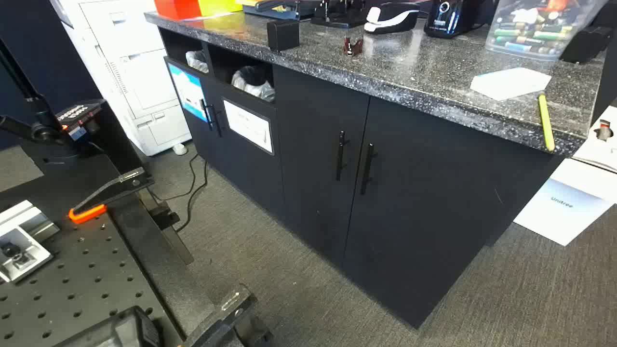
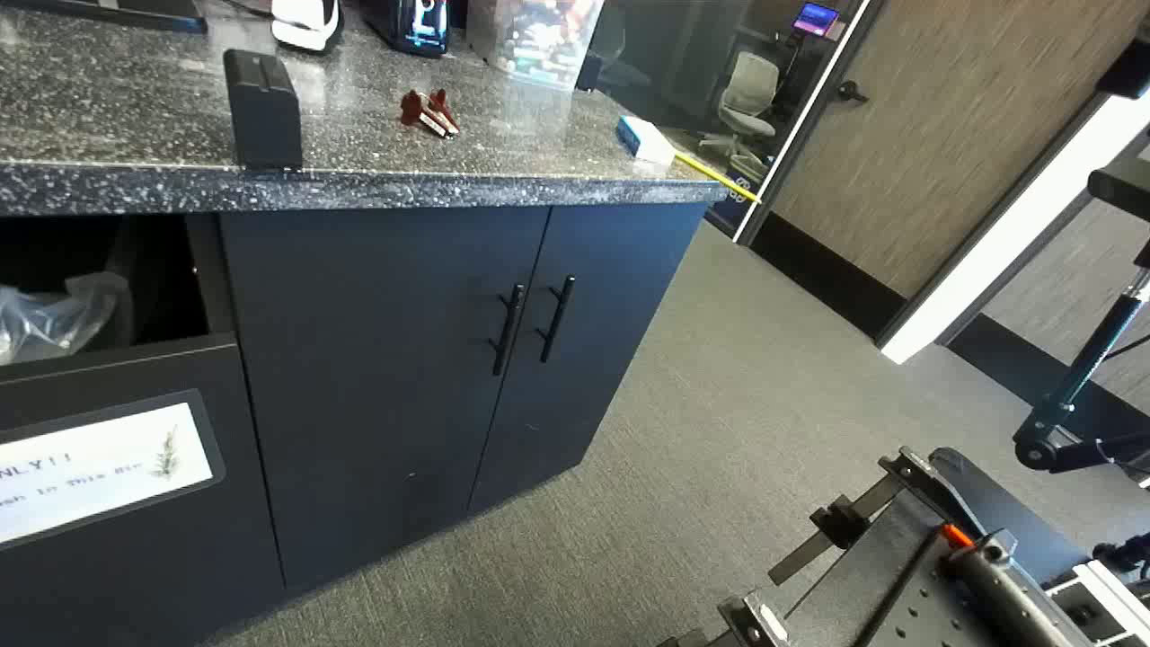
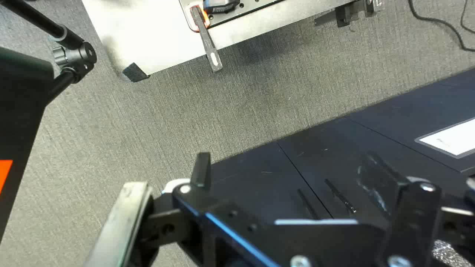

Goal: Open the left cabinet door

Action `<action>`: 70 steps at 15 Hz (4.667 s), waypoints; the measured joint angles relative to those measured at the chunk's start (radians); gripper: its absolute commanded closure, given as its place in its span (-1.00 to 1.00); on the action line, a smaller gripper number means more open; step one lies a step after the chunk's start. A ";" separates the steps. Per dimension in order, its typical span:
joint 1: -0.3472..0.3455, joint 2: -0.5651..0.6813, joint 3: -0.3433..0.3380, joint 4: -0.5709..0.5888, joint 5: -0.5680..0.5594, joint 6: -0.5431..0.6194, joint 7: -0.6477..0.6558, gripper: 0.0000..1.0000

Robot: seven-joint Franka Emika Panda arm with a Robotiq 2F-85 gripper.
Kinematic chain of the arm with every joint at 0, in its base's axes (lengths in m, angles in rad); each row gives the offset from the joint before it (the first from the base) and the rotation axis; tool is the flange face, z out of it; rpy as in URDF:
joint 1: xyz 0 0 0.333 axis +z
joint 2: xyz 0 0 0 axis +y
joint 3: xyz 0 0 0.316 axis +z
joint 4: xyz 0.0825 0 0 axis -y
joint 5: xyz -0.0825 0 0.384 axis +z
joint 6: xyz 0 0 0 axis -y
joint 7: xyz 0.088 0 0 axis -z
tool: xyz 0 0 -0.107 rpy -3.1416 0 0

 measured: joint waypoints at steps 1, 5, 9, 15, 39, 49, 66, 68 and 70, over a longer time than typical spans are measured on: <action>0.000 0.000 0.000 0.000 0.000 0.000 0.000 -1.00; 0.000 0.000 0.000 0.000 0.000 0.000 0.000 -1.00; 0.000 0.000 0.000 0.000 0.000 0.000 0.000 -1.00; 0.010 0.018 0.009 0.001 0.010 0.006 0.000 -1.00; 0.408 1.086 -0.050 0.503 -0.170 0.724 0.478 -1.00; 0.412 1.323 -0.062 0.761 -0.103 0.893 0.462 -0.98; 0.611 1.504 -0.262 0.843 0.012 1.082 0.458 0.91; 0.621 1.491 -0.262 0.812 0.028 1.095 0.456 0.92; 0.617 1.450 -0.238 0.754 0.040 1.092 0.432 0.94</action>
